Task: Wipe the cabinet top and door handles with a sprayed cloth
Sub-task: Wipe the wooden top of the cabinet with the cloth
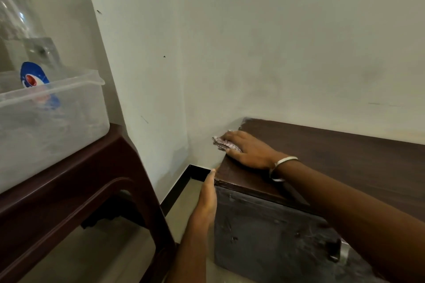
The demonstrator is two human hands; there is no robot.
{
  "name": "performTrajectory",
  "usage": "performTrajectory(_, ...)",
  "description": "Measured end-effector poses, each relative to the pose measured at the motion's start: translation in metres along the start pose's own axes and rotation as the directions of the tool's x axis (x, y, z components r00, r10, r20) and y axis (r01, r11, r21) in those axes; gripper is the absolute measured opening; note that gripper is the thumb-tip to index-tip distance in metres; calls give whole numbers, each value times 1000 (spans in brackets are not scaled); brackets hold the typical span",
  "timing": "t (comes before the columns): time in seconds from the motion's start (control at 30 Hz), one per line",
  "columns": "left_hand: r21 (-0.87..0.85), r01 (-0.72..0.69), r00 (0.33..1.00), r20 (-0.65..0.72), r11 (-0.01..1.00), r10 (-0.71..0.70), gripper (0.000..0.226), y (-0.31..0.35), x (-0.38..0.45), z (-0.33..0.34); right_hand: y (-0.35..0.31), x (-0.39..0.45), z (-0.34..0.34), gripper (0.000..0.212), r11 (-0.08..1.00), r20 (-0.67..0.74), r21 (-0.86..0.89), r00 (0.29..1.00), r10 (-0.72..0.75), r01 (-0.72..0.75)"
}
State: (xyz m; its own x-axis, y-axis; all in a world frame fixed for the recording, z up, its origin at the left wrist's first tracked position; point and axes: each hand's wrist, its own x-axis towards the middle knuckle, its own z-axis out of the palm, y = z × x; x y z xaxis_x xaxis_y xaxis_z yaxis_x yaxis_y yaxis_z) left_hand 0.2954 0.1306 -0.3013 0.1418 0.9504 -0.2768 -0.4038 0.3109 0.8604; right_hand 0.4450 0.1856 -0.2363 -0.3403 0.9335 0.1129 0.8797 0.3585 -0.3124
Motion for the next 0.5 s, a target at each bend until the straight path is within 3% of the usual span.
performTrajectory(0.13,-11,29,999,19,1000,-29,43,-2,0,-1,-20,-33,2,52,991,34,22,991,-131,130)
performTrajectory(0.23,-10,25,999,31,1000,-25,43,-3,2,-3,-13,-28,1,51,989,45,46,988,-146,144)
performTrajectory(0.5,65,-13,1000,6,998,13,42,-4,4,-5,47,43,-10,50,999,-30,32,999,35,-34)
